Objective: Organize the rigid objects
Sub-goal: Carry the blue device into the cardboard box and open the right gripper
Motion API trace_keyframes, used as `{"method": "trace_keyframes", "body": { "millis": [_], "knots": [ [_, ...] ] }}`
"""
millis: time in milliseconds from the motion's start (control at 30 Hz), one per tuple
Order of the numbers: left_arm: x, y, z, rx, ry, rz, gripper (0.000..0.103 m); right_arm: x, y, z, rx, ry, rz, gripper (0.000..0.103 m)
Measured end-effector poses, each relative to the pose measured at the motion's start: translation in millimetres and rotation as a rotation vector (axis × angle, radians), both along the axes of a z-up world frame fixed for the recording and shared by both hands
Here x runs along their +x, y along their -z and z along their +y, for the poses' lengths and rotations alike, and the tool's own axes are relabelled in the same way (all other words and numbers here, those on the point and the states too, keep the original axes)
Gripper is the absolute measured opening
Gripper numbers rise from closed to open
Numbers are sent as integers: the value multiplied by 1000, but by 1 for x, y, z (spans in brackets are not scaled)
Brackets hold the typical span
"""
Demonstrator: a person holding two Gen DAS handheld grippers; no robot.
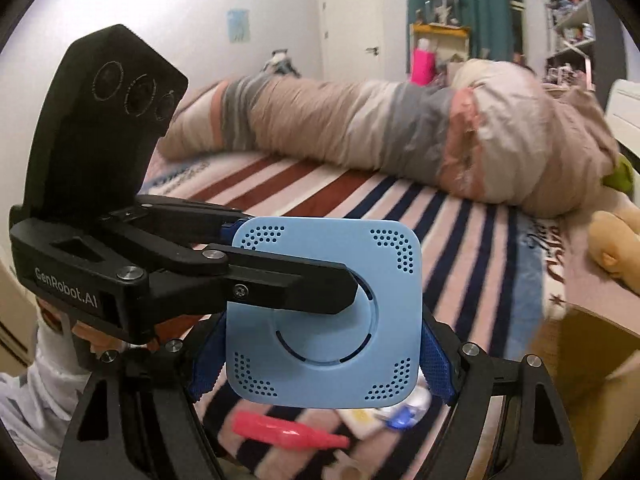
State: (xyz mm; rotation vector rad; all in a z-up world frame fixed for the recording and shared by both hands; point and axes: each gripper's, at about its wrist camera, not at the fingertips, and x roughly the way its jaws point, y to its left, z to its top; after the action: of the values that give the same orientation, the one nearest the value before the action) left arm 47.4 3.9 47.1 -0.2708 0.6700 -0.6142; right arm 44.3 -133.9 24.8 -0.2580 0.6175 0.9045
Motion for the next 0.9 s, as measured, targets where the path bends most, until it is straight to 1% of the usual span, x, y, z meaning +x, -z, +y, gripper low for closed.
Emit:
{"method": "trace_keyframes", "body": {
  "millis": [67, 200, 300, 333, 400, 467, 600, 667, 733, 800, 867, 900],
  "knots": [
    [10, -12, -25, 16, 25, -3, 38, 7, -9, -27, 31, 22, -5, 79],
    [30, -30, -86, 84, 86, -4, 38, 18, -23, -88, 87, 85, 5, 79],
    [44, -38, -142, 188, 139, -12, 38, 28, -24, -135, 124, 146, 36, 79],
    [51, -38, -161, 224, 157, -6, 38, 33, -23, -148, 122, 170, 48, 79],
    [60, -34, -185, 264, 181, 20, 38, 44, -18, -170, 107, 215, 76, 79],
    [71, -25, -203, 285, 204, 62, 38, 57, -10, -186, 86, 229, 127, 79],
    [92, -4, -218, 290, 224, 142, 39, 78, 8, -196, 21, 241, 199, 79],
    [99, 3, -223, 306, 214, 169, 40, 83, 14, -201, 9, 239, 222, 79],
    [103, 7, -224, 335, 189, 179, 46, 90, 20, -203, 1, 238, 243, 79],
    [103, 8, -222, 360, 165, 174, 68, 93, 22, -201, -20, 250, 233, 79],
    [102, 6, -217, 359, 156, 164, 72, 93, 24, -201, -31, 248, 218, 80],
    [101, 4, -215, 355, 153, 161, 72, 91, 23, -201, -33, 249, 213, 84]
  ]
}}
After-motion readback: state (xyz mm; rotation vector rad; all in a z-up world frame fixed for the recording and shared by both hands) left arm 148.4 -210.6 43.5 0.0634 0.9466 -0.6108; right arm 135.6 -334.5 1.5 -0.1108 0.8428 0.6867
